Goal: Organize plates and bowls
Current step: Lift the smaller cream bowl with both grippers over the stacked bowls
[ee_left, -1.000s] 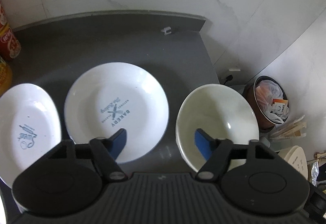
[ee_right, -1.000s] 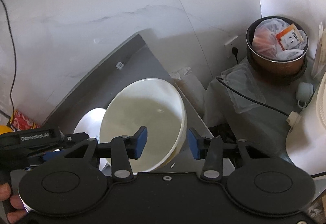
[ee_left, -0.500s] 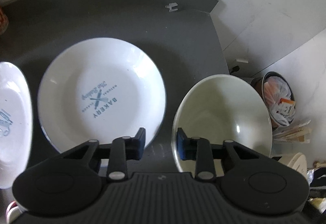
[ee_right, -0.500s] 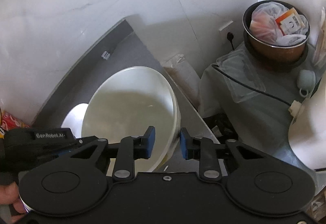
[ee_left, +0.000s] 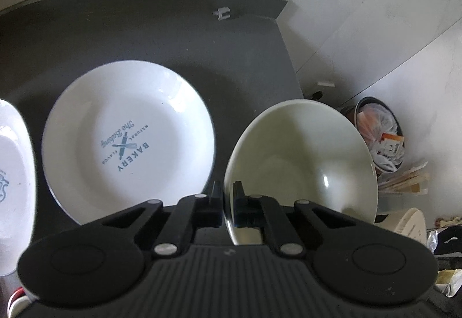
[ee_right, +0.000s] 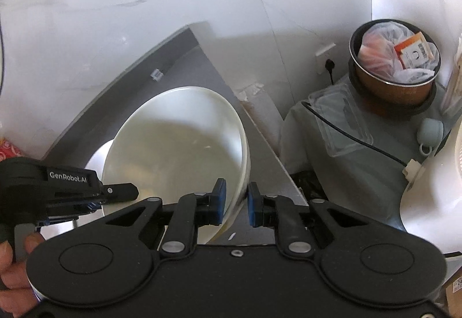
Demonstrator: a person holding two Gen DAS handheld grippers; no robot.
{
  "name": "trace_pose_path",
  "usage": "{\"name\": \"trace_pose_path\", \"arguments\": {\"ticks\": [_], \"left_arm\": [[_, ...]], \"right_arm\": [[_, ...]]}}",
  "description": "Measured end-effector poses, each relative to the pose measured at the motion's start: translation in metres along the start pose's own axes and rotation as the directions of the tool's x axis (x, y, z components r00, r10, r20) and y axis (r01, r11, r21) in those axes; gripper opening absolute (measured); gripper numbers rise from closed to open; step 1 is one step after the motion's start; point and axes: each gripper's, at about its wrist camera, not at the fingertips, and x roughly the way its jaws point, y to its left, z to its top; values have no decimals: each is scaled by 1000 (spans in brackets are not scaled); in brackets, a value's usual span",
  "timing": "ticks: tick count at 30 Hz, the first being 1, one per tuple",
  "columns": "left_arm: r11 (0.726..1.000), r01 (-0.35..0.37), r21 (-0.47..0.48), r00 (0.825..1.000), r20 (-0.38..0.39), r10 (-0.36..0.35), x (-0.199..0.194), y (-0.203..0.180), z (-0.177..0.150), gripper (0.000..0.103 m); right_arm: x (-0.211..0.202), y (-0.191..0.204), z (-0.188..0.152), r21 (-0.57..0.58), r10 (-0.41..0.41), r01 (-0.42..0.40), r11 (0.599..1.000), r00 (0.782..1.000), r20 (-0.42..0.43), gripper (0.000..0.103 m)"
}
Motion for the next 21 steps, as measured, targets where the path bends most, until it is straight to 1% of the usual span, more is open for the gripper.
{"name": "trace_pose_path", "arguments": {"ticks": [3,6,8,13,16,21], "left_arm": [[1000,3,12,1000,14,-4,-17,2,-1,5],[999,33,22,999,42,-34,-37,9,-1,5],[999,35,24,998,55,-37,-52,15,-2,5],[999,50,16,995,88,-51,-85,35,-6,5],[998,54,11,993,103,-55,-103,48,-10,5],[998,60,-9,990,126,-59,-129,70,-19,5]], "right_arm": [[-10,7,1,-10,19,-19,1000,1000,15,15],[-25,16,2,-22,43,-43,999,998,35,16],[-34,23,3,-17,78,-77,997,996,32,17],[-58,50,-2,-81,123,-119,990,991,49,19],[-69,63,-10,-102,137,-130,986,989,63,19],[-81,78,-29,-104,153,-146,984,986,65,19]]}}
